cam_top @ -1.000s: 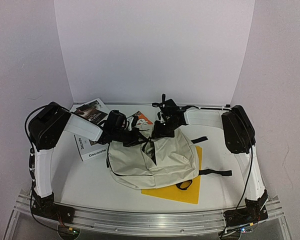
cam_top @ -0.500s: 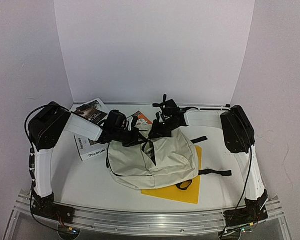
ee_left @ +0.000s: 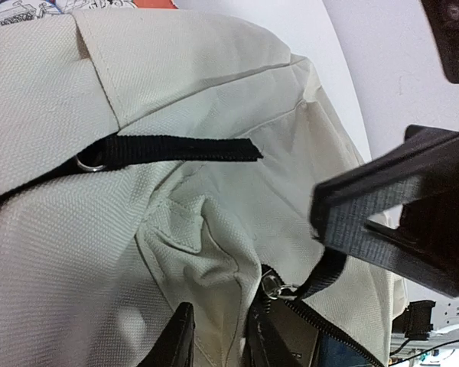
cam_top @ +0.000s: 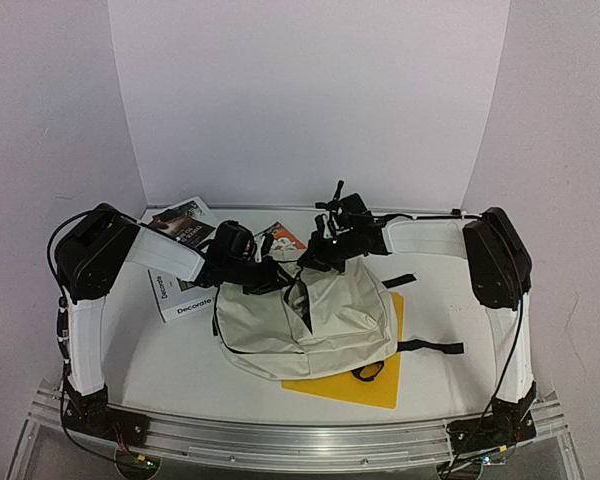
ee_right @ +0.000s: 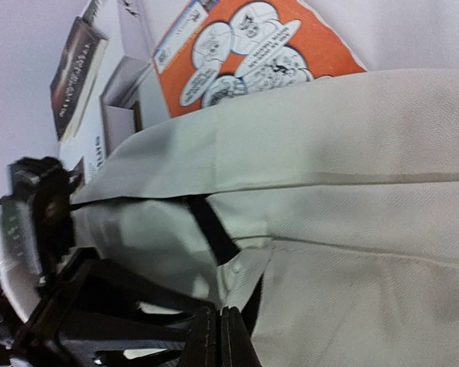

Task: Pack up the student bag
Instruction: Zip the student bag at the center of the board.

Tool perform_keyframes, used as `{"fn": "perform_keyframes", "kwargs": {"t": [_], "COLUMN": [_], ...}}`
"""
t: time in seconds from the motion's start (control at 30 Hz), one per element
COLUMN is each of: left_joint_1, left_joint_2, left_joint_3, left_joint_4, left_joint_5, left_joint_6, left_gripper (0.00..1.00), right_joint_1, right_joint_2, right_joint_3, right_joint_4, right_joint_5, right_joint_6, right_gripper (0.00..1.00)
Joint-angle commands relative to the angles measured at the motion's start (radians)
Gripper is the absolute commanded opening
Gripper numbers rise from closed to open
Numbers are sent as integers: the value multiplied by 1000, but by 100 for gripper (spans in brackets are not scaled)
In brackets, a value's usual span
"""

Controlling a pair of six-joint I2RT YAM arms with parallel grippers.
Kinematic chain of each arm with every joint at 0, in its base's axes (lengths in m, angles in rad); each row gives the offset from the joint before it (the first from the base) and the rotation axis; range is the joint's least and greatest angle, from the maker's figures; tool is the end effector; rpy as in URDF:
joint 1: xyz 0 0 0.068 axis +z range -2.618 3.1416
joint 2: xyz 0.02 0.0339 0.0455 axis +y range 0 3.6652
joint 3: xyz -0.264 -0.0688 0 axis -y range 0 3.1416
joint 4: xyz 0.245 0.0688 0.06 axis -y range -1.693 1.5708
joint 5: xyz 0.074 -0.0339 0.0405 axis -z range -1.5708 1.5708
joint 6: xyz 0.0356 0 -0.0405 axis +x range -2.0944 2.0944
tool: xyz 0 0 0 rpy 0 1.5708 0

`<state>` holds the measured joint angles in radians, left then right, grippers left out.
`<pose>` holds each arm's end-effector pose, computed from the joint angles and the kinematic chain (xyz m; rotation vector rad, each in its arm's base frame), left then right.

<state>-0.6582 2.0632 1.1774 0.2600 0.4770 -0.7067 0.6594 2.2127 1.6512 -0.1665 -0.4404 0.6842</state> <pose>0.3317 -0.2771 0.1325 0.2405 2.4116 -1.2291 0.3833 0.3163 0.1746 -0.2202 2.5078 1.1377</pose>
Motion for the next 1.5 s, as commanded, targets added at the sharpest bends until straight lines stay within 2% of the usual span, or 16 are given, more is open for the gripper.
{"fn": "perform_keyframes", "kwargs": {"t": [0.0,0.07,0.27,0.37,0.53,0.67,0.83,0.9,1.0,1.17,1.47], "left_joint_1": [13,16,29,35,34,18,-6,-10,-21,-36,-43], "left_joint_2": [-111,-152,-204,-153,-48,-7,67,84,124,168,189], "left_joint_3": [-11,-11,28,89,227,300,413,435,481,528,539], "left_joint_4": [-65,-85,-152,-205,-245,-318,-456,-485,-542,-598,-577], "left_joint_5": [-62,-76,-119,-109,-10,-13,-29,-34,-39,-45,-67], "left_joint_6": [12,18,6,-15,-30,14,77,81,83,82,50], "left_gripper": [29,35,41,43,55,62,65,64,56,51,19], "right_joint_1": [19,19,21,20,21,20,20,20,20,20,27], "right_joint_2": [-115,-132,-177,-202,-231,-244,-256,-260,-263,-267,-273], "right_joint_3": [-49,-78,-149,-186,-227,-252,-279,-289,-302,-307,-324], "right_joint_4": [76,91,115,140,159,203,223,233,245,256,257], "right_joint_5": [-52,-59,-61,-63,-76,-81,-89,-89,-91,-96,-99], "right_joint_6": [25,25,21,21,27,32,33,34,35,31,15], "right_gripper": [0,0,0,0,0,0,0,0,0,0,0]}}
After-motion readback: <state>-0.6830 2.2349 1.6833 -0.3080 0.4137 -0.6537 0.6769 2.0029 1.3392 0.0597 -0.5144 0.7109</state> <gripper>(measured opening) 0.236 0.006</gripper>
